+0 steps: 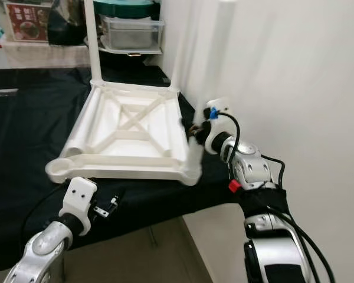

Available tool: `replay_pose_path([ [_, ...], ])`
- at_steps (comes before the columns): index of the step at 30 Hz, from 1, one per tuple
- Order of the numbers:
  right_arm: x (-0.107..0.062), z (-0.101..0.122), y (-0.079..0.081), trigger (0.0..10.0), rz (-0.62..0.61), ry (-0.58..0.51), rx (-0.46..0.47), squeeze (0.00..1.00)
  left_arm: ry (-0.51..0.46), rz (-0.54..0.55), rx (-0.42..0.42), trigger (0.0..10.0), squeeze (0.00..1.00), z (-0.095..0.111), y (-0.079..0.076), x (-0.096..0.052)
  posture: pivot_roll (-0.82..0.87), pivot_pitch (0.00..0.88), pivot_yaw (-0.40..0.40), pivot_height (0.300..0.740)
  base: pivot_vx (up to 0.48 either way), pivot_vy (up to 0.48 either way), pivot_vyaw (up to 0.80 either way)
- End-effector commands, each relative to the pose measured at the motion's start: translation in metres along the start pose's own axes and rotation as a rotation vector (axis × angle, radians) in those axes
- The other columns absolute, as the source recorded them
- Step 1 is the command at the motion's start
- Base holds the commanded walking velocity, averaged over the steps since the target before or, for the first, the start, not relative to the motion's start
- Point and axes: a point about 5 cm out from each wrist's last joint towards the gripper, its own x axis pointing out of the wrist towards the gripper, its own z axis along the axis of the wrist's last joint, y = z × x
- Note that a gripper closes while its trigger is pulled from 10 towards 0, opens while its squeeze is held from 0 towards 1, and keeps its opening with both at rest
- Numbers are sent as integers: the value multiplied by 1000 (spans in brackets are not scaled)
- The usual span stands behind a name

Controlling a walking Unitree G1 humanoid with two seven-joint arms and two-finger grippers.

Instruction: Building children table

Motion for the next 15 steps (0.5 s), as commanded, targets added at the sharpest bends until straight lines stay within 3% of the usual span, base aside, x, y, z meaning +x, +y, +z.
replay_pose_path([
  [1,-3,-39,-14,0,-199,166,-12,0,3,-18,6,10000,0,0,-5,1,32,0,-130,740,0,0,0],
  [3,-4,-45,-2,0,-254,164,9,0,1,-25,5,10000,0,1,-7,2,31,0,-132,740,0,0,0],
  [4,-3,-47,11,0,-238,159,23,0,2,-25,6,10000,0,0,-7,2,30,0,-133,740,0,0,0],
  [6,-3,-48,20,0,-227,157,33,0,3,-25,6,10000,0,0,-7,2,30,0,-133,740,0,0,0],
  [7,-2,-48,34,0,-185,159,35,0,3,-22,7,10000,0,0,-7,2,35,0,-137,740,0,0,0],
  [9,-1,-48,43,0,-156,161,36,0,3,-20,7,10000,0,0,-6,2,36,0,-138,740,0,0,0],
  [10,1,-44,56,10000,-87,153,25,0,2,-17,6,10000,0,1,-6,2,38,0,-143,740,0,0,0],
  [11,2,-34,69,10000,-3,108,22,0,1,-13,6,10000,0,1,-5,2,35,0,-146,740,0,0,0],
  [13,2,-29,72,10000,17,80,28,0,2,-12,6,10000,0,0,-5,2,35,0,-146,740,0,0,0],
  [14,3,-22,72,10000,21,47,47,1000,3,-10,6,10000,0,0,-5,1,33,0,-148,740,0,0,0],
  [15,3,-22,72,10000,21,47,47,1000,3,-10,6,10000,0,0,-5,1,33,0,-148,740,0,0,0],
])
